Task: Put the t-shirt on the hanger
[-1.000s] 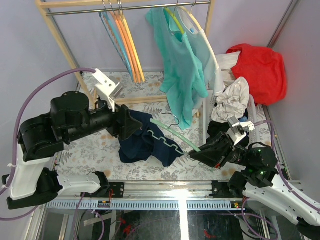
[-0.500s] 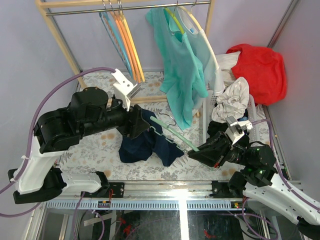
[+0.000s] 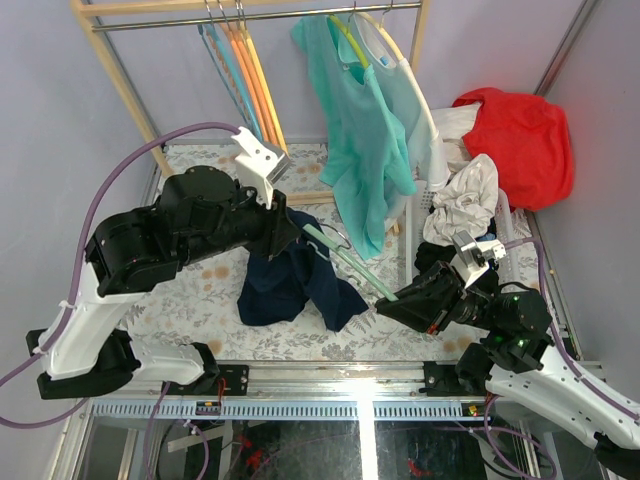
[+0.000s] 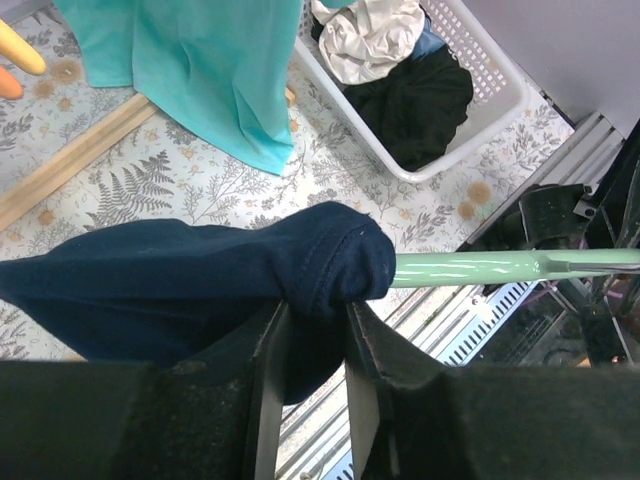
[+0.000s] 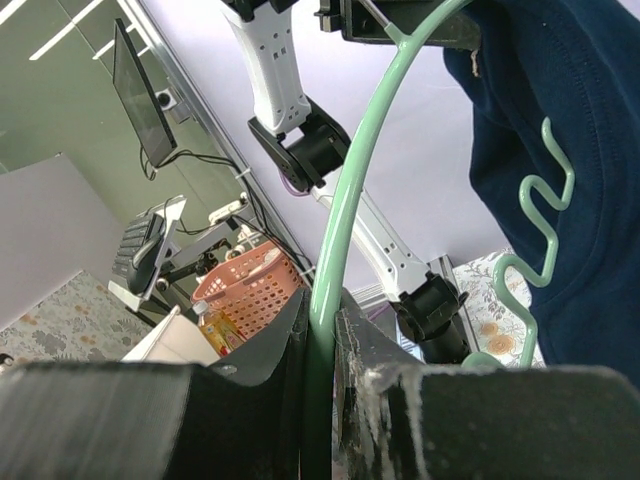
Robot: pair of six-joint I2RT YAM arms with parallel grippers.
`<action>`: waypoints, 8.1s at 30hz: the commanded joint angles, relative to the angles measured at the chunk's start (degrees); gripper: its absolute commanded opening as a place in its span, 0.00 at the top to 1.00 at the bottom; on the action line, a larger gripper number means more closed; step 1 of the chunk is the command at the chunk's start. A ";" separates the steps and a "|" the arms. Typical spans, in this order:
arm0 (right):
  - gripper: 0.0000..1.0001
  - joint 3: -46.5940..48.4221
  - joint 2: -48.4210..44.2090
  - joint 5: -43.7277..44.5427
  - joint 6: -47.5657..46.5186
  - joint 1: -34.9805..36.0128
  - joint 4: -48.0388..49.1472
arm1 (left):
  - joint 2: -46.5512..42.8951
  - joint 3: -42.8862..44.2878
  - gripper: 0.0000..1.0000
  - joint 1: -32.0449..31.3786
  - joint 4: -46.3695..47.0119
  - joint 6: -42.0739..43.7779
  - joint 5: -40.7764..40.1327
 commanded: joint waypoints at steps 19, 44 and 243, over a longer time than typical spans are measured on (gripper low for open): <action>1.00 3.80 3.54 1.50 -1.40 -0.04 12.54 | 2.34 4.14 0.87 -4.18 8.62 -3.34 2.70; 1.00 3.77 11.26 6.56 -3.58 -0.09 20.69 | 5.16 5.27 0.88 -13.04 13.03 -5.04 3.70; 0.45 40.30 12.01 33.66 -18.02 -0.12 -59.29 | -2.43 3.33 1.00 -13.55 10.10 13.84 -2.86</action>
